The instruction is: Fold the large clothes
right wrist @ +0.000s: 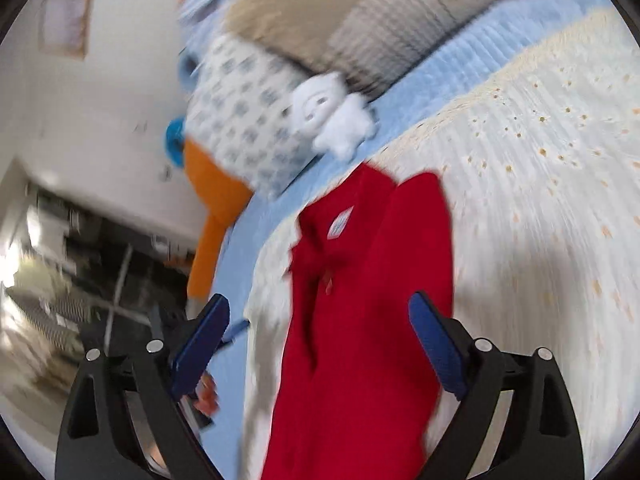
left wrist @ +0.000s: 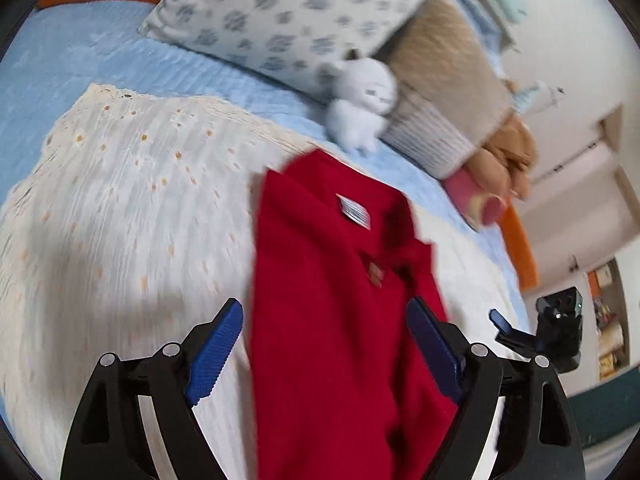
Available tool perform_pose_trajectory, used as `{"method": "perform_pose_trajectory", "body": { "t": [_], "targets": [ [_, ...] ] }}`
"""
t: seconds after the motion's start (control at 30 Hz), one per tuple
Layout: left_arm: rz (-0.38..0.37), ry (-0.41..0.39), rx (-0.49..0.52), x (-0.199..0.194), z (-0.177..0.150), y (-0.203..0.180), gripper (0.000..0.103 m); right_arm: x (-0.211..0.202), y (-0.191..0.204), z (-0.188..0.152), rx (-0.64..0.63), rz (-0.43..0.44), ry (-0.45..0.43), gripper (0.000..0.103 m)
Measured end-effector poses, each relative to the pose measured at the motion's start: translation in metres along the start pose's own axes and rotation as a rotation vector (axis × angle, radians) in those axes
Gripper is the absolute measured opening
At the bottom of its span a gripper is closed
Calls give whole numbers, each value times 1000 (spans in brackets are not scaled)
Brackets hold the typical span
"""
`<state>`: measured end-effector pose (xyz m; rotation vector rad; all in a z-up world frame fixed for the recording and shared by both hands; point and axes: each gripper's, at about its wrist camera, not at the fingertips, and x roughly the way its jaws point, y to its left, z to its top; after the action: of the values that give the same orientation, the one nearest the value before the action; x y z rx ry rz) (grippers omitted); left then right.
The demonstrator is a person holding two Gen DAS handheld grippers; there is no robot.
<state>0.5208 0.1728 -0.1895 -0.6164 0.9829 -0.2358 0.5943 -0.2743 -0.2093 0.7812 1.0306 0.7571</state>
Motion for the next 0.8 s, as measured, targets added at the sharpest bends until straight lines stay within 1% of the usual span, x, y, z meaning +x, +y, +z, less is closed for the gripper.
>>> {"method": "perform_pose_trajectory", "body": {
  "t": [0.03,0.07,0.13,0.17,0.23,0.27,0.3,0.33,0.37,0.4,0.43,0.47,0.5,0.53,0.57,0.6,0.63,0.7,0.77,0.8],
  "targets": [
    [4,11,7,11,8,3,86,8,-5,8,6,-17,1,92],
    [21,32,25,24,15,5,86,19,-12,20,0,-59,5,92],
    [83,68,77,48,28,7,86,41,-18,39,-50,-150,35,92],
    [125,90,104,62,34,10,86,50,-20,46,-69,-178,39,92],
    [162,108,110,79,41,16,86,72,-30,61,-94,-204,61,92],
    [178,105,105,86,45,21,86,78,-32,62,-105,-227,68,92],
    [188,103,100,92,47,25,86,89,-36,65,-126,-261,80,92],
    [186,100,92,101,50,31,86,95,-39,66,-132,-276,91,92],
    [175,91,89,107,51,33,91,105,-45,67,-133,-297,108,92],
    [169,81,97,110,53,32,93,114,-50,68,-131,-307,119,92],
    [172,61,115,113,55,29,94,116,-50,66,-148,-296,107,93],
    [179,52,129,116,57,25,94,118,-48,65,-173,-271,96,89],
    [173,32,141,117,58,22,94,121,-46,66,-193,-221,103,78],
    [162,12,140,117,59,20,94,127,-44,64,-199,-151,139,54],
    [150,0,135,113,57,17,93,131,-43,63,-204,-151,152,53],
    [107,-20,125,113,56,18,86,135,-41,61,-217,-163,159,51],
    [72,-27,113,113,55,18,76,138,-40,59,-227,-168,166,45],
    [44,-47,99,113,51,19,74,139,-43,57,-211,-147,163,46],
    [33,-53,93,113,48,20,73,139,-47,57,-179,-98,155,59],
    [15,-65,74,111,48,22,74,139,-47,56,-177,-94,149,59]
  ]
}}
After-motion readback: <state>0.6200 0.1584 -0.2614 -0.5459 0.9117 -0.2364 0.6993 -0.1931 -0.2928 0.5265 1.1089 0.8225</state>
